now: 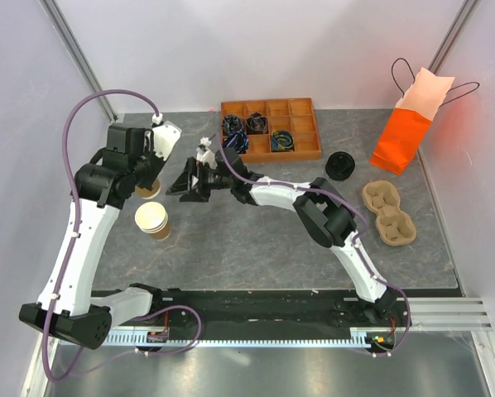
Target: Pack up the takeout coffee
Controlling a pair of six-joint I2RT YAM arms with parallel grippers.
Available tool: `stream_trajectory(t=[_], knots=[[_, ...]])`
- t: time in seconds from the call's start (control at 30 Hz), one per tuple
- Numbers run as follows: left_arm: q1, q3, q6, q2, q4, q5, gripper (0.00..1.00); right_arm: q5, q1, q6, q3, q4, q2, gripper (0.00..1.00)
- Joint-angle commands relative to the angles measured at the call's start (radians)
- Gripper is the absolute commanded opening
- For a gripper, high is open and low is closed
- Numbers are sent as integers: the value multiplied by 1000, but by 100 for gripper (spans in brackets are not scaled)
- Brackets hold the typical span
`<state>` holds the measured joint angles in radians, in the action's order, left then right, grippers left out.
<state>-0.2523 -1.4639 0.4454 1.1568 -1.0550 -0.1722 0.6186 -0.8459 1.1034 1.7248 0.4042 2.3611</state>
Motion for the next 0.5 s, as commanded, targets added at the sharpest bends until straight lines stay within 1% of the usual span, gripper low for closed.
stream_trajectory(t=[0.0, 0.03, 0.07, 0.13, 0.17, 0.23, 0.27, 0.3, 0.33, 0.37, 0.4, 0.43, 0.47], knots=[[-44, -91, 71, 15, -14, 105, 2, 49, 108, -49, -22, -14, -184, 98], [-62, -95, 81, 20, -11, 120, 2, 59, 128, -77, -37, -33, -207, 98], [-99, -96, 85, 27, -2, 134, 2, 79, 174, -97, -56, -53, -232, 98], [-149, -72, 96, 32, 22, 145, 2, 96, 223, -146, -115, -126, -308, 98], [-206, -31, 101, 34, 38, 148, 2, 121, 278, -164, -134, -151, -360, 98], [-267, 25, 116, 34, 107, 137, 2, 147, 330, -226, -185, -231, -410, 98], [-339, 55, 121, 32, 143, 123, 2, 158, 381, -249, -197, -257, -433, 98], [-376, 113, 127, 40, 211, 97, 2, 180, 404, -281, -215, -319, -475, 98], [-443, 138, 130, 47, 248, 86, 2, 191, 445, -337, -221, -350, -496, 98], [-476, 181, 131, 73, 277, 79, 2, 207, 462, -371, -223, -381, -522, 98], [-508, 200, 141, 89, 332, 57, 2, 239, 478, -402, -219, -463, -533, 98], [-568, 218, 145, 105, 363, 44, 2, 247, 505, -430, -214, -505, -542, 98], [-596, 253, 153, 119, 397, 27, 2, 250, 519, -497, -212, -542, -563, 98]])
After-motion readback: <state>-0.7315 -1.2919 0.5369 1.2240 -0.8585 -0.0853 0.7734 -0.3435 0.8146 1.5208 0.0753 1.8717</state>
